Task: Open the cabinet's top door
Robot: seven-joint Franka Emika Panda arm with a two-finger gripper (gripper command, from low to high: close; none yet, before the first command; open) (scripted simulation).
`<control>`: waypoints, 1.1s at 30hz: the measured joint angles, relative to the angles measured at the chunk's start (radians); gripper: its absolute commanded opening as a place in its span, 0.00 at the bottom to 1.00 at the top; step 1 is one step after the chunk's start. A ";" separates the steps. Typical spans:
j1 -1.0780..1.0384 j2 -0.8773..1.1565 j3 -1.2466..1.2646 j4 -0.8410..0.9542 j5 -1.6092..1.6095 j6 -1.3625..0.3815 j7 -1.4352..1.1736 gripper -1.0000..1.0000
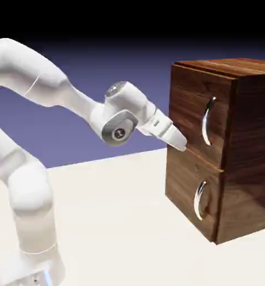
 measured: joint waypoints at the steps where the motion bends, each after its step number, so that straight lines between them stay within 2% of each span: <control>1: -0.032 0.029 0.031 0.003 -0.043 -0.007 -0.022 0.50; 33: -1.053 0.944 1.014 0.115 -1.435 -0.233 -0.715 0.50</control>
